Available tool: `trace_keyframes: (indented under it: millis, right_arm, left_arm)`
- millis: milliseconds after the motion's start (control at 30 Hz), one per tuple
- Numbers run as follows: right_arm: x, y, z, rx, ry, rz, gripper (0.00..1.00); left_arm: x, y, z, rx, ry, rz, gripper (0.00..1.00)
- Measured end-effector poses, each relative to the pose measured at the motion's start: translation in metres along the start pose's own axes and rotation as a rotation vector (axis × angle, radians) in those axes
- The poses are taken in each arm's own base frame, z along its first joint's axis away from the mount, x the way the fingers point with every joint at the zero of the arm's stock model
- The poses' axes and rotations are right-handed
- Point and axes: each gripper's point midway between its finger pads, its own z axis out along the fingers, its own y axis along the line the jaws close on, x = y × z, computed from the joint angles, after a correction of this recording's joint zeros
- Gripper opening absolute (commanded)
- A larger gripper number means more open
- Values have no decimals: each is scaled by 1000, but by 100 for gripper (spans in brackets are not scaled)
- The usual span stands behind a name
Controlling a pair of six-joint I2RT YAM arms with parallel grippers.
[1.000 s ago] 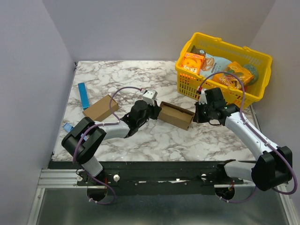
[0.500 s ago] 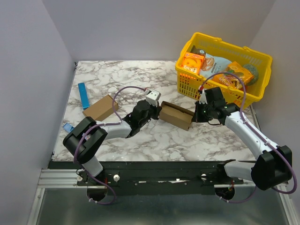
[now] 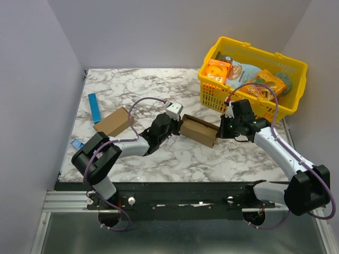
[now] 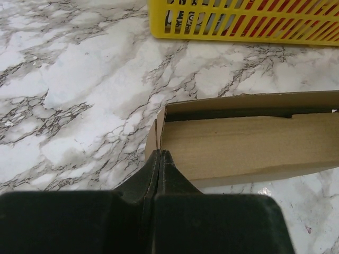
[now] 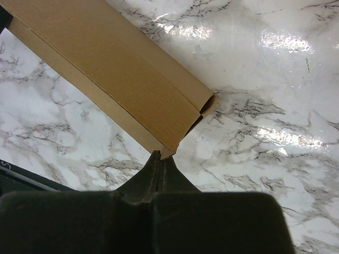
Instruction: Fold the paper box
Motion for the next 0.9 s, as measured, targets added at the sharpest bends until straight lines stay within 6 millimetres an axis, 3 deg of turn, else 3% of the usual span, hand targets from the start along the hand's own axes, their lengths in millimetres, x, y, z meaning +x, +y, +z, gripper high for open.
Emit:
trace_keyframes:
  millis: [467, 500, 533, 600, 633, 767, 900]
  right_arm:
    - [4, -6, 8, 7, -33, -9, 4]
    - [4, -6, 8, 9, -34, -10, 10]
    - [4, -6, 8, 9, -35, -11, 29]
    - [4, -7, 8, 10, -34, -14, 46]
    - [6, -8, 8, 14, -29, -15, 63]
    - [14, -8, 4, 18, 5, -25, 78]
    - [15, -6, -10, 18, 9, -40, 84]
  left_arm:
    - [0, 1, 1, -8, 0, -4, 0]
    - [0, 1, 1, -9, 1, -4, 0]
    - [0, 1, 1, -9, 2, -4, 0]
    - [0, 1, 1, -9, 4, -4, 0]
    - [-1, 0, 1, -8, 5, -3, 0]
    - [1, -8, 2, 16, 12, 2, 0]
    - [3, -14, 1, 36, 21, 12, 0]
